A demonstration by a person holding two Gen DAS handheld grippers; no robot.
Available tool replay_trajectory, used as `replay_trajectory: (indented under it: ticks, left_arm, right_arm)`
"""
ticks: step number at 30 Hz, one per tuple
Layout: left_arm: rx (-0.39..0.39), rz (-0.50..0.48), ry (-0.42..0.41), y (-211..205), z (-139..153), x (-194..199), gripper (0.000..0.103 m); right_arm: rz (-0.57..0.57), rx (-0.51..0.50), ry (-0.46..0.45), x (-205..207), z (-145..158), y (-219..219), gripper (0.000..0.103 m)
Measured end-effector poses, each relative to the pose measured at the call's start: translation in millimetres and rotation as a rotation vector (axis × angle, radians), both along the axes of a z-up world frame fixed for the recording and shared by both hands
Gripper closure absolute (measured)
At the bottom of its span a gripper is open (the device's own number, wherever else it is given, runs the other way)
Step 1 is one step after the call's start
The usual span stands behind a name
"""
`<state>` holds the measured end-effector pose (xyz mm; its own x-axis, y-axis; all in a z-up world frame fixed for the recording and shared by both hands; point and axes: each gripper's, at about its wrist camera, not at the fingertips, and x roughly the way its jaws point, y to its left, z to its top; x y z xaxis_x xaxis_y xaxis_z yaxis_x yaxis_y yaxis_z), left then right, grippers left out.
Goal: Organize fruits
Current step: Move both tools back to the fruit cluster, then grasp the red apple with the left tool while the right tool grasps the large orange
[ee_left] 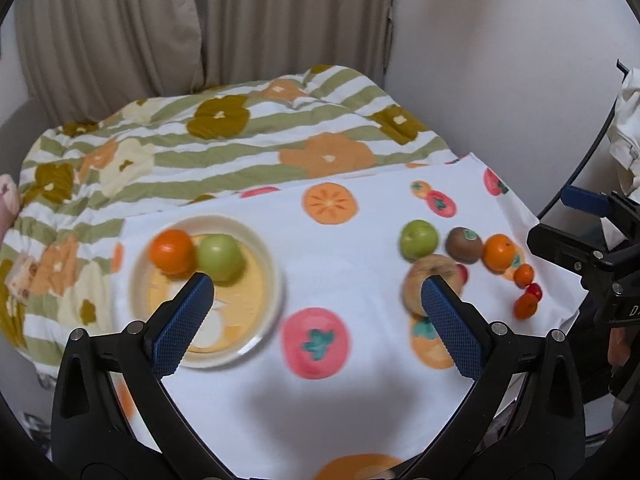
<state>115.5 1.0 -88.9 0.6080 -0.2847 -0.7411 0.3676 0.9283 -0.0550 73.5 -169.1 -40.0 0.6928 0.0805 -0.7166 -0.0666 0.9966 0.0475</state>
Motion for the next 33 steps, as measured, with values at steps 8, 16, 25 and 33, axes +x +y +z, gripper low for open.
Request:
replay_trajectory:
  ticks: [8,16,25,33]
  left_arm:
    - [0.003,-0.03,0.034,-64.5,-36.0,-8.3,0.0]
    - [-0.001,-0.062,0.074,-114.7,-76.9,-3.0,0.0]
    - [0.006,-0.064,0.117,-141.9,-109.3,7.6,0.0]
    - [0.038,-0.066,0.142,-150.7,-124.2,11.4,0.012]
  right_arm:
    - [-0.025,0.014,0.033,-9.8,-36.1,-66.9,0.0]
    - [-0.006,0.015,0.069,-7.1,-77.7,-106.8,0.0]
    - [0.031,0.012,0.107,3.4,-110.8,-123.2,0.0]
    - [0.051,0.01,0.133,8.1,-127.3,-127.5,0.001]
